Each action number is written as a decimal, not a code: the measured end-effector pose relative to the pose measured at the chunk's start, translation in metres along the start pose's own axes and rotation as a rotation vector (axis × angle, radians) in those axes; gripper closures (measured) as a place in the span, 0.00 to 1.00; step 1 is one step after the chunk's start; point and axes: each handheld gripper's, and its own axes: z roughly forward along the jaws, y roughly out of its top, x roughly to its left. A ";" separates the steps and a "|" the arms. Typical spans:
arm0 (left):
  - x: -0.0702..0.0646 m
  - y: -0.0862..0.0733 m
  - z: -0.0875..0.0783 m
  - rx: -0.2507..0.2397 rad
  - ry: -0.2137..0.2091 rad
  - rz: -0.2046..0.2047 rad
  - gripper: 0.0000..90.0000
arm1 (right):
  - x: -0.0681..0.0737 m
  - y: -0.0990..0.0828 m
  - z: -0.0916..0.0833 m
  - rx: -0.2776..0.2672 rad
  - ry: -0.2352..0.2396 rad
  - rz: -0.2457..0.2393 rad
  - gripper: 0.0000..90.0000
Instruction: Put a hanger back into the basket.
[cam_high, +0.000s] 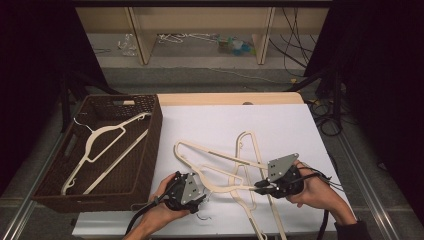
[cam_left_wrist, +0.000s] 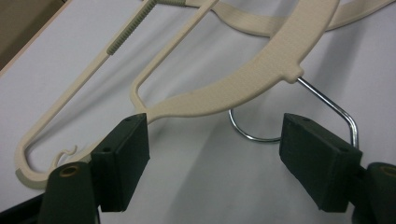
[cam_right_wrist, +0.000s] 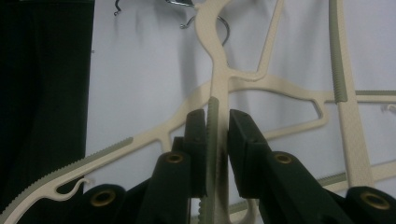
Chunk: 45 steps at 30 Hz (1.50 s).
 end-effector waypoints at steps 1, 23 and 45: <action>0.000 0.001 0.001 0.000 0.002 0.010 0.27 | 0.000 0.000 -0.001 0.002 0.003 0.000 0.87; 0.006 0.021 0.005 -0.086 -0.043 0.229 0.44 | 0.000 -0.004 -0.001 -0.028 0.046 -0.004 0.87; 0.005 0.050 -0.011 -0.163 -0.100 0.525 0.89 | -0.005 -0.017 -0.008 -0.081 0.044 0.084 0.67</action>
